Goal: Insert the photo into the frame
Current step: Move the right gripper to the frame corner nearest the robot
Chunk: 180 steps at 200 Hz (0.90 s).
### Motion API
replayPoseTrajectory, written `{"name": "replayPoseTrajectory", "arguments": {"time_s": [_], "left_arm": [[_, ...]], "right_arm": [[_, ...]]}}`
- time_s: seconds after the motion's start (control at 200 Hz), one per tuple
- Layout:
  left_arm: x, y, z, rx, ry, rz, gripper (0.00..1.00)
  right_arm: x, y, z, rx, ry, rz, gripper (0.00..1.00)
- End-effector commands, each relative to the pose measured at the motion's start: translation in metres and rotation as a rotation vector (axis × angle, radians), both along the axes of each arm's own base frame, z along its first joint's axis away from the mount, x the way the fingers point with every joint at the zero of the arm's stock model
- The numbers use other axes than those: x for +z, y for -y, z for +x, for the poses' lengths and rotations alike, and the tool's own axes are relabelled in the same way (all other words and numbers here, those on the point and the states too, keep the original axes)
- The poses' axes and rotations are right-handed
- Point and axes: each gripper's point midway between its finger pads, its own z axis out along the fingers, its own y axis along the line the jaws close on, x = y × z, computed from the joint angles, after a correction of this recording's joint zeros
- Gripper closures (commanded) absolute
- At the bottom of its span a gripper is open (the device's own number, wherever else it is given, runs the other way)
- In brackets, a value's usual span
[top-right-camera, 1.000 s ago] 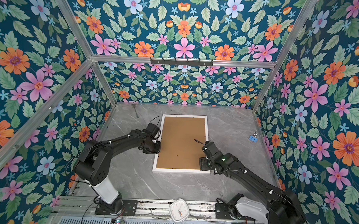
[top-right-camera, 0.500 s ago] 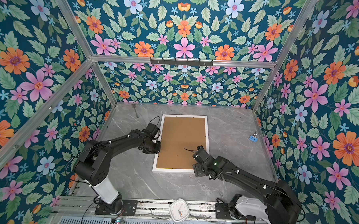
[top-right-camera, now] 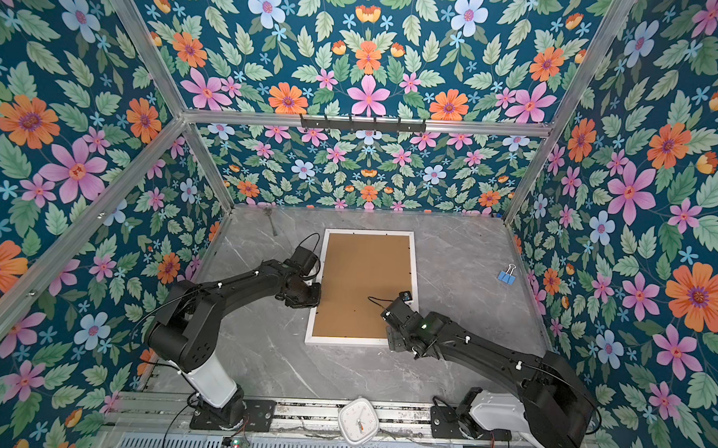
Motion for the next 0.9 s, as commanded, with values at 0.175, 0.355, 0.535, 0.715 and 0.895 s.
{"name": "replayPoseTrajectory", "arguments": {"time_s": [0.175, 0.355, 0.535, 0.715, 0.895], "left_arm": [[-0.008, -0.004, -0.005, 0.014, -0.023, 0.016, 0.87], [-0.01, -0.003, -0.006, 0.014, -0.03, 0.012, 0.87], [-0.01, -0.003, -0.007, 0.012, -0.031, 0.009, 0.87], [-0.011, -0.003, -0.008, 0.014, -0.034, 0.005, 0.87], [-0.01, -0.004, -0.009, 0.013, -0.033, 0.007, 0.87]], "right_arm": [[-0.012, 0.001, -0.004, -0.032, -0.041, -0.014, 0.15], [-0.017, -0.002, -0.003, -0.033, -0.052, -0.01, 0.15], [-0.02, -0.004, -0.002, -0.038, -0.055, -0.007, 0.15], [-0.021, -0.006, 0.001, -0.042, -0.051, -0.016, 0.15], [-0.023, -0.002, 0.004, -0.064, -0.048, -0.039, 0.15]]}}
